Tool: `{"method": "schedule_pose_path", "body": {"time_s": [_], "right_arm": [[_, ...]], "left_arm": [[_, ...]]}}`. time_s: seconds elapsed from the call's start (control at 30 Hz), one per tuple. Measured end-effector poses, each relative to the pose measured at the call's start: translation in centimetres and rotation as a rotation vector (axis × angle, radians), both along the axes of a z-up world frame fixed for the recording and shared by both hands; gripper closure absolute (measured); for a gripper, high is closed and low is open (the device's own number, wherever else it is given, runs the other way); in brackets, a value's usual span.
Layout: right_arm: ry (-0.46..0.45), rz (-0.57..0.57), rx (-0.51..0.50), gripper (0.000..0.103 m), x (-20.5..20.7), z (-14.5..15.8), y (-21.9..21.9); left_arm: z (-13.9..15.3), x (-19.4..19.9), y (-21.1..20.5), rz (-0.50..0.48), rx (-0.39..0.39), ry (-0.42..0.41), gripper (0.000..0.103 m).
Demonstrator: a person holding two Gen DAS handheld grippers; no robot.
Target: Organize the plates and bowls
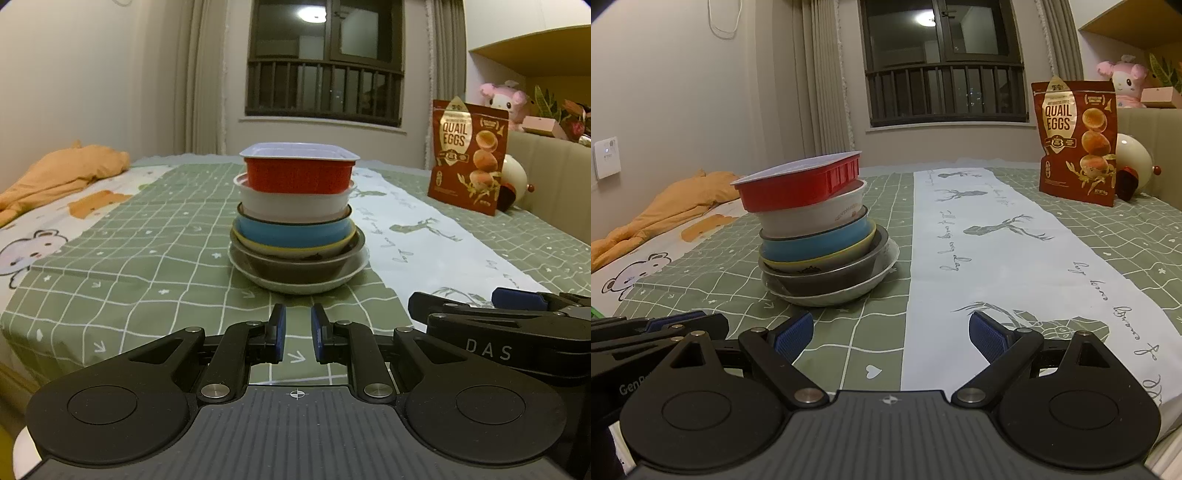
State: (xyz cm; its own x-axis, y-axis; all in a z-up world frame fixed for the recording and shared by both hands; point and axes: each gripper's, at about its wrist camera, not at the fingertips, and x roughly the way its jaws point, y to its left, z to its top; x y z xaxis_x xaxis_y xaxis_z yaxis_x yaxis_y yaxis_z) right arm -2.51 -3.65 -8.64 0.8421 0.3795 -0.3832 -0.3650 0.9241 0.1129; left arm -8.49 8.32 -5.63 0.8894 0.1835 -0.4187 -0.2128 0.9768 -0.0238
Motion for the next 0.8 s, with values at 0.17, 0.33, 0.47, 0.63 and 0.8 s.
{"method": "schedule_pose_path", "body": {"time_s": [0.17, 0.33, 0.47, 0.63, 0.8], "right_arm": [[-0.019, 0.000, 0.014, 0.011, -0.39, 0.43, -0.15], [-0.035, 0.007, 0.010, 0.011, -0.64, 0.66, -0.01], [-0.028, 0.006, 0.011, 0.011, -0.54, 0.66, 0.00], [-0.033, 0.000, 0.017, 0.011, -0.58, 0.76, -0.15], [-0.027, 0.000, 0.016, 0.011, -0.46, 0.66, -0.11]], "left_arm": [[0.30, -0.14, 0.03, -0.011, -0.009, -0.024, 0.085], [0.63, -0.24, -0.18, -0.023, -0.010, -0.042, 0.085], [0.76, -0.39, -0.18, -0.025, -0.013, -0.048, 0.085], [0.96, -0.44, -0.16, -0.024, -0.012, -0.049, 0.085], [0.95, -0.41, -0.20, -0.025, -0.012, -0.046, 0.085]]}}
